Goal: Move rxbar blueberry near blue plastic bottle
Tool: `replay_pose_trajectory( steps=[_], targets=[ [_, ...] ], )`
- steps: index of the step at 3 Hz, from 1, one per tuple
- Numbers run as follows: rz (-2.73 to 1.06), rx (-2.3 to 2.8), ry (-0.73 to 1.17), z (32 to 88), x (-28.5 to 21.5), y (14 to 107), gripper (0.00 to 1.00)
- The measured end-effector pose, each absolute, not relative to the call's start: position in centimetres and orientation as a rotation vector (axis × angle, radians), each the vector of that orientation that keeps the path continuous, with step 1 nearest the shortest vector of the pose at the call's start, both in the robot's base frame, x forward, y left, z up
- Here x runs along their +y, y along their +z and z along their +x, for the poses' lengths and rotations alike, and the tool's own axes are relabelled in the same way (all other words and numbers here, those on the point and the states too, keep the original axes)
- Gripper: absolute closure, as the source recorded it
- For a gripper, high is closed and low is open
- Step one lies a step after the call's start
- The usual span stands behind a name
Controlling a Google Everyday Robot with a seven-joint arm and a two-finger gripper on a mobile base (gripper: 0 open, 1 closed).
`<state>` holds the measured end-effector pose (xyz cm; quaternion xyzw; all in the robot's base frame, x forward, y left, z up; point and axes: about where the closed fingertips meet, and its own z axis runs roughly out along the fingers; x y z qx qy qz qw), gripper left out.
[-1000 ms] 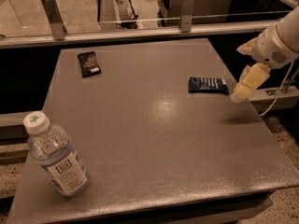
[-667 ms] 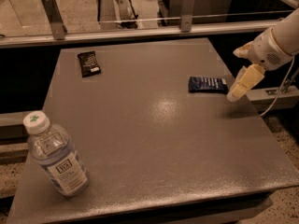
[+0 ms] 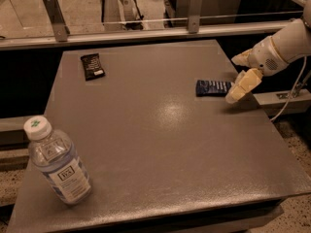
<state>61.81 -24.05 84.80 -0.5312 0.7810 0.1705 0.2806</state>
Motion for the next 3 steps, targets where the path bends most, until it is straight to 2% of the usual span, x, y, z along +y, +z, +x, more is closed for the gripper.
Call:
replay_pose_trajectory(
  steps=[3],
  targets=[
    [-1.449,2.051,0.525,62.03,-21.58,83.40,0.70]
  ],
)
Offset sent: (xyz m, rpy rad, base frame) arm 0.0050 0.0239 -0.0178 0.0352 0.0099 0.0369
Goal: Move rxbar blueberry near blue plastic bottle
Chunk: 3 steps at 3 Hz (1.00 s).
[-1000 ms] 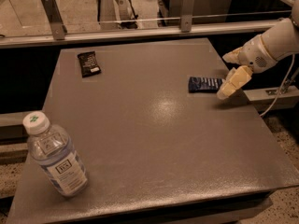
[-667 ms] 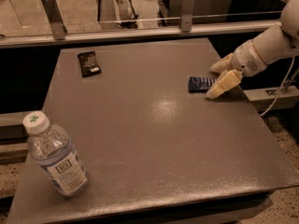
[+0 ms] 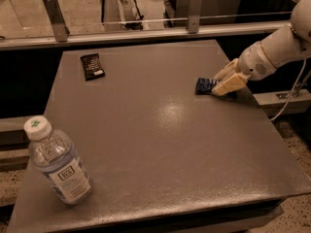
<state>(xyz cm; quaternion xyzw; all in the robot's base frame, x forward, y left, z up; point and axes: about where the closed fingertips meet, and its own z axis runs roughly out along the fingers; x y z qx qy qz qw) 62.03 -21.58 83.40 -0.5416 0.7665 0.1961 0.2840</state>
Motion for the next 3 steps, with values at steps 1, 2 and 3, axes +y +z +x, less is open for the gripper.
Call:
replay_pose_trajectory(
  steps=[1,2,3],
  targets=[
    [-1.452,2.039,0.536,61.4,-21.4,83.9,0.95],
    [-1.458,2.015,0.540,60.9,-21.1,84.8,1.00],
    [-1.467,1.962,0.508,60.4,-20.8,87.6,1.00]
  ],
)
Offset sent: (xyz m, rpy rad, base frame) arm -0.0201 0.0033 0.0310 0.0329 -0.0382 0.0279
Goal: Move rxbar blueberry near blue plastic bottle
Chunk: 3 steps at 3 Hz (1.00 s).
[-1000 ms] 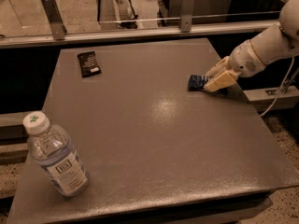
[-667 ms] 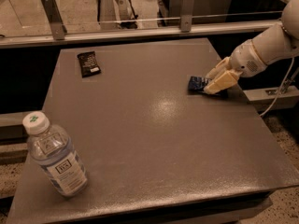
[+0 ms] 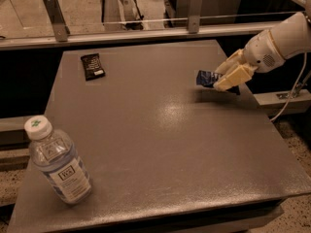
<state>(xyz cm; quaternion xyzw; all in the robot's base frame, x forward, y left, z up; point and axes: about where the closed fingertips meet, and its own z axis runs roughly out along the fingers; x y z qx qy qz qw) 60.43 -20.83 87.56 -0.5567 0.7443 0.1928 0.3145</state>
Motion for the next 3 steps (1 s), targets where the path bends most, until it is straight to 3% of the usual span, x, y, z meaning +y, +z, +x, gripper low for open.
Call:
replay_pose_trajectory(
  steps=[1,3],
  targets=[
    [-1.467,1.962,0.508,60.4,-20.8,87.6,1.00],
    [-1.576,1.870,0.571,58.5,-14.9,87.0,1.00]
  ],
)
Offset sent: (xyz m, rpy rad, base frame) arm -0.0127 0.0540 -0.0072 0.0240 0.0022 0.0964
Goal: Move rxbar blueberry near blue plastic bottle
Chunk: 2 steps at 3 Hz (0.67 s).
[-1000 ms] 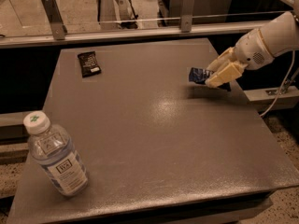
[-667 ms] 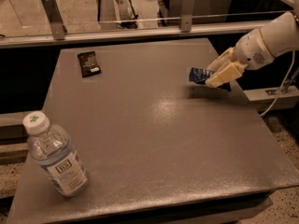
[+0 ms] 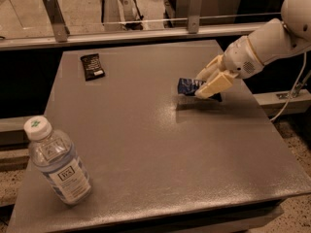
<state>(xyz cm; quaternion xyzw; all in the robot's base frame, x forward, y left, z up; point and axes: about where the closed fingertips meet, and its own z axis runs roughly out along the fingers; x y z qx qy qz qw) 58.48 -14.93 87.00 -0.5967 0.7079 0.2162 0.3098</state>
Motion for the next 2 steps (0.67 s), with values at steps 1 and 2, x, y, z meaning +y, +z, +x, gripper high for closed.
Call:
replay_pose_trajectory(
  steps=[1,2],
  targets=[
    [-1.630,1.810,0.604,56.1,-11.7,87.4,1.00],
    [-1.659,1.771,0.669,53.1,-8.7,87.2,1.00]
  ],
)
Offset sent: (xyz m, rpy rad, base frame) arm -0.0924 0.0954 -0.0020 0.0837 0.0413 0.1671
